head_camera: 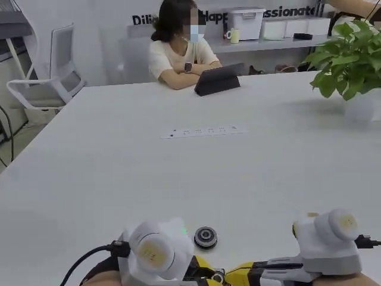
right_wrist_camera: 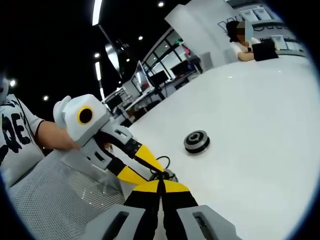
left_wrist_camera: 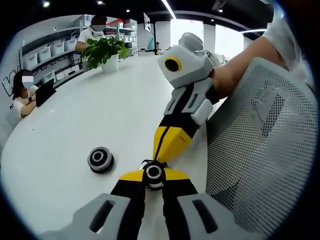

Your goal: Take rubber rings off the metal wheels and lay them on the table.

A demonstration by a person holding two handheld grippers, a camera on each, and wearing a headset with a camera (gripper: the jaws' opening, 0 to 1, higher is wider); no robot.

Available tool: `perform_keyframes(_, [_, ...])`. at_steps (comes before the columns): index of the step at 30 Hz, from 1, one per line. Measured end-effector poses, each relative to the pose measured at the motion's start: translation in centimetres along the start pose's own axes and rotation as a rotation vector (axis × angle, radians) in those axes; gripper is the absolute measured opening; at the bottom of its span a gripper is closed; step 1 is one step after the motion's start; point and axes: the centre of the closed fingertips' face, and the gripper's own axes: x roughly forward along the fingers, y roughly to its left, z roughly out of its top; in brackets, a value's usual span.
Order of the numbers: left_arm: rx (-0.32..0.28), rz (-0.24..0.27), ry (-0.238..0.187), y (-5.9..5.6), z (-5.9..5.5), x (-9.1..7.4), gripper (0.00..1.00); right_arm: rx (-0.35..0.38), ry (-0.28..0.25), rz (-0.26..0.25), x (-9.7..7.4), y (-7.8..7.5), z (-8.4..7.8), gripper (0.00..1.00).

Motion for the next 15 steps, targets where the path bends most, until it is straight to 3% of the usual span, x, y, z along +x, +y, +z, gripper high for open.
perform_keyframes(7, [-0.002,-0.002,-0.001,0.0,0.0,0.0,0.07,-0.007,-0.001,0.022,0.2,0.4,0.0,0.00])
perform_keyframes(11, [0.000,-0.006,-0.004,-0.2,0.1,0.1,0.07,-0.001,-0.025,0.050,0.3,1.0,0.5,0.00])
perform_keyframes(12, [0.001,-0.004,-0.004,-0.2,0.1,0.1,0.07,0.004,-0.025,0.077,0.3,1.4,0.6,0.00])
perform_keyframes(14, [0.002,-0.007,-0.004,-0.2,0.1,0.1,0.07,-0.042,-0.024,0.063,0.4,1.4,0.6,0.00])
perform_keyframes(15, [0.000,-0.007,-0.006,-0.2,0.1,0.1,0.07,-0.023,-0.019,0.067,0.3,1.5,0.5,0.00])
